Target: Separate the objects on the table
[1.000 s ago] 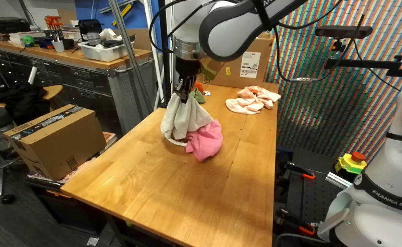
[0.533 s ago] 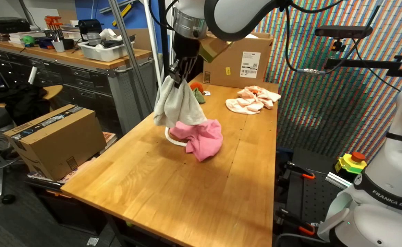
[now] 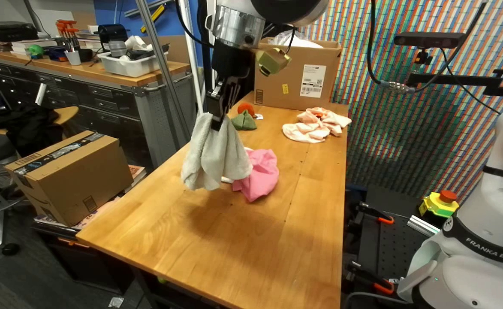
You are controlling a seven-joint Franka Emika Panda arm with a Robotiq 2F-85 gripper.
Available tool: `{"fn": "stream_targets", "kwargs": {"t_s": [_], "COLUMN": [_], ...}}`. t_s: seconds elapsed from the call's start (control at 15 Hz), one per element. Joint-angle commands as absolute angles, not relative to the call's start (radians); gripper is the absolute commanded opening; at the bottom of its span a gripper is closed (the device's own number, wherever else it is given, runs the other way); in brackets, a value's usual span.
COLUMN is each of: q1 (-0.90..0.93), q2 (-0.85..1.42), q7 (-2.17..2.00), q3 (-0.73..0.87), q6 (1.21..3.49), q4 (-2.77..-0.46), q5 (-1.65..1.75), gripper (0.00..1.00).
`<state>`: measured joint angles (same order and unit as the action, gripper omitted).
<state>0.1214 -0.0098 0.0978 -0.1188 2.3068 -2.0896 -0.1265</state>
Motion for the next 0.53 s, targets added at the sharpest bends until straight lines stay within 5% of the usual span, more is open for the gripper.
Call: {"fn": "stream_targets", "kwargs": {"t_s": [0.0, 0.47], "q1": [0.134, 0.138], "q2": [-0.054, -0.042], "q7": [0.282, 0.472], "q3": [-0.129, -0.130], "q6": [2.167, 1.830], "q4": [-2.097, -2.088], "q5": [-0.285, -0.412], "gripper": [0.10, 0.10]}}
